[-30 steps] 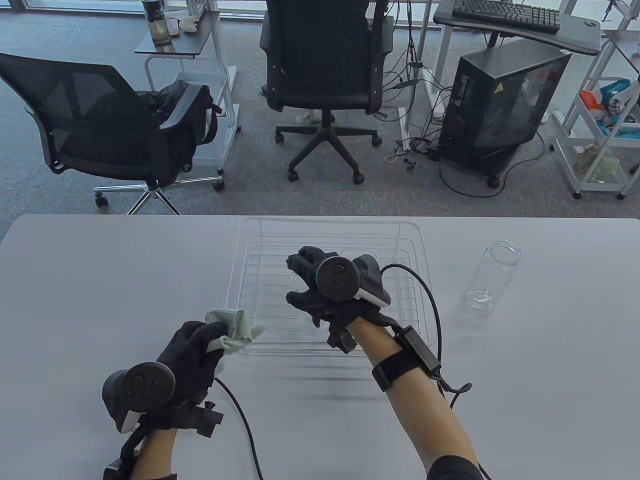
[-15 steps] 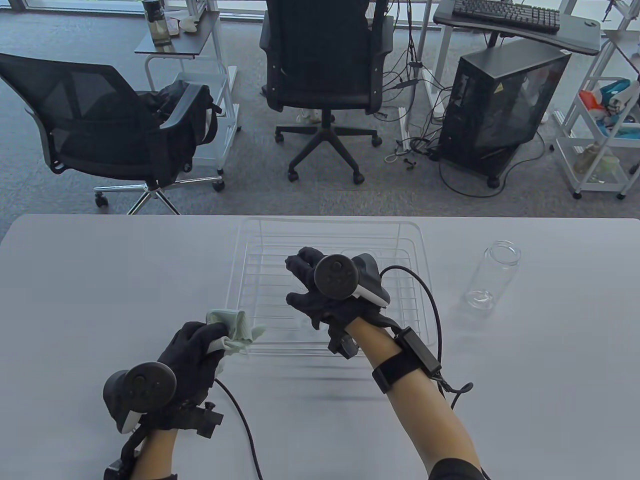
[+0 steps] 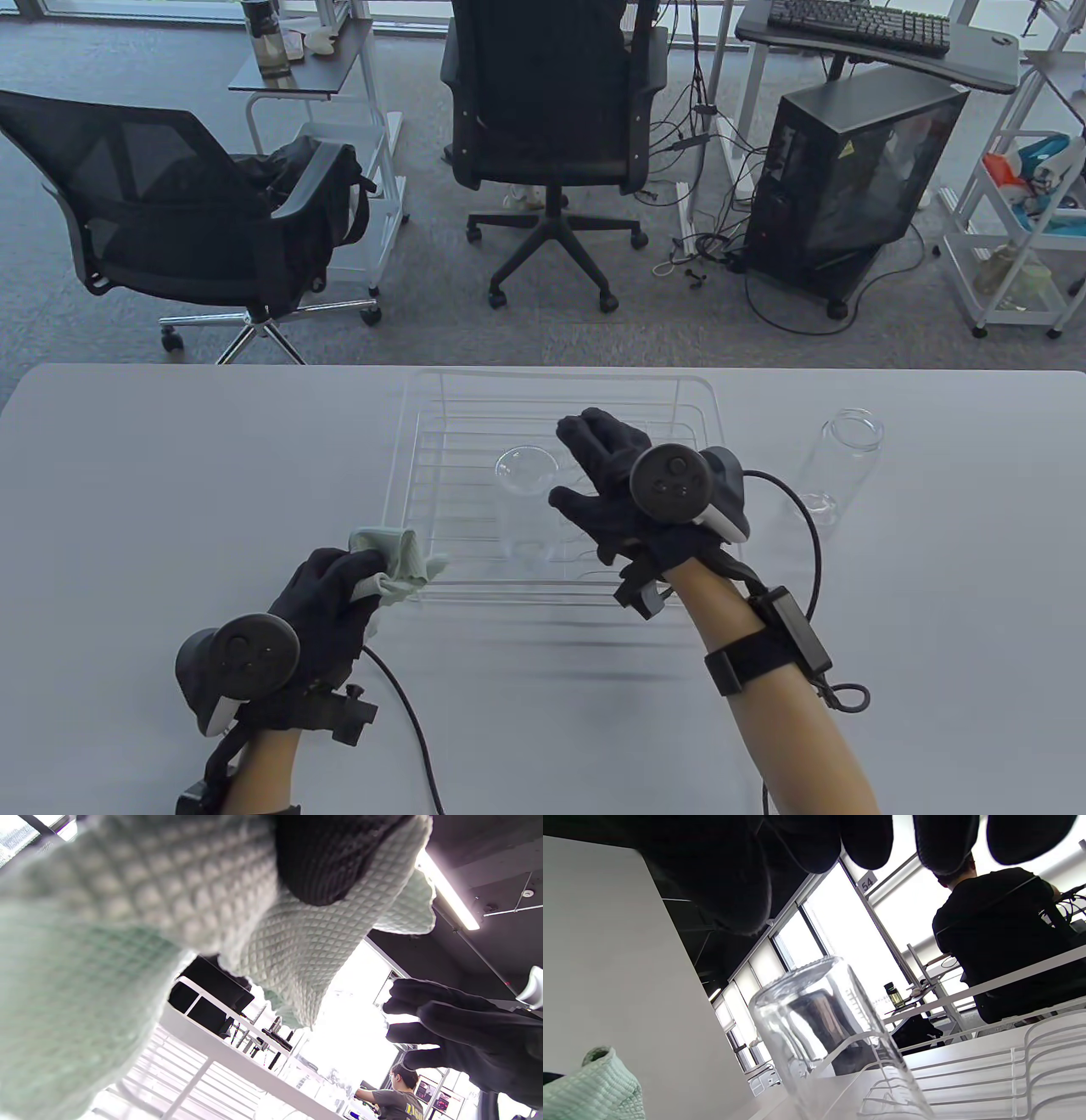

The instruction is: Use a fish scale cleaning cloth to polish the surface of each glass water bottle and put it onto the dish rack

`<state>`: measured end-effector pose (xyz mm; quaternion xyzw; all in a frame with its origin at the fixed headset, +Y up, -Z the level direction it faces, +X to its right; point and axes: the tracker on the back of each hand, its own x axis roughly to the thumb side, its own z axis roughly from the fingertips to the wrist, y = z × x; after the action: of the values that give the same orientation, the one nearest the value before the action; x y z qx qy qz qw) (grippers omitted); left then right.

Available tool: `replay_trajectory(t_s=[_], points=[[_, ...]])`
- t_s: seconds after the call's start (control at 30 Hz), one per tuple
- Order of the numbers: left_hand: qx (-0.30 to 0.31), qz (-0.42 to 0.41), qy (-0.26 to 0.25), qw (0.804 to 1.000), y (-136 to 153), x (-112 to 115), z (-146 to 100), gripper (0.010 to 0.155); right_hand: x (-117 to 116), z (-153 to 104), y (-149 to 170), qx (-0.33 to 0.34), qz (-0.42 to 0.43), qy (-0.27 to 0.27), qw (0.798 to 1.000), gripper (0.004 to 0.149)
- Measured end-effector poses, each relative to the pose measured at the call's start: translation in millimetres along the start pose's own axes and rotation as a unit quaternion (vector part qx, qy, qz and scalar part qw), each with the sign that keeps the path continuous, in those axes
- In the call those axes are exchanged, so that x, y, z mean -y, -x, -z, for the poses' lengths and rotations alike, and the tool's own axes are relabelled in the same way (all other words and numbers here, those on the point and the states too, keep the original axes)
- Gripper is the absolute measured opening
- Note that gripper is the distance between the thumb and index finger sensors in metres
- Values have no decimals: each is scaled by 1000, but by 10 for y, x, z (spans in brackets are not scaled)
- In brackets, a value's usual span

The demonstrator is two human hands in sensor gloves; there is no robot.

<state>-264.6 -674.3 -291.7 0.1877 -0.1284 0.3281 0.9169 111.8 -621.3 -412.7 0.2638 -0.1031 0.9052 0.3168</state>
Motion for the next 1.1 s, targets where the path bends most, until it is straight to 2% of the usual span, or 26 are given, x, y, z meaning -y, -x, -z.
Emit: replay_trajectory(t_s=[0.23,0.37,0.57,0.7,0.83,1.0,1.1], points=[[1,6,-3,1000,-4,-20,-23,39,631,-487,333,-16,-29,88,996,76],[-6,6,0,1000,-4,10,-23,40,958,-772,635,-55,-56,135,988,77],[-6,18,6,1000,-20,43,-21,40,1220,-1105,1171,-142,-59,196,968,85],[-9,23,7,1000,-27,58,-19,40,1244,-1277,1578,-197,-55,231,951,96],[-8,21,-9,1000,-34,66,-18,40,1135,-1404,2012,-256,-18,251,933,102],[-17,20,-6,1000,-19,79,-9,40,945,-1419,2401,-305,49,195,931,113],[-24,25,4,999,2,96,-8,40,725,-1402,2687,-342,142,158,915,118]])
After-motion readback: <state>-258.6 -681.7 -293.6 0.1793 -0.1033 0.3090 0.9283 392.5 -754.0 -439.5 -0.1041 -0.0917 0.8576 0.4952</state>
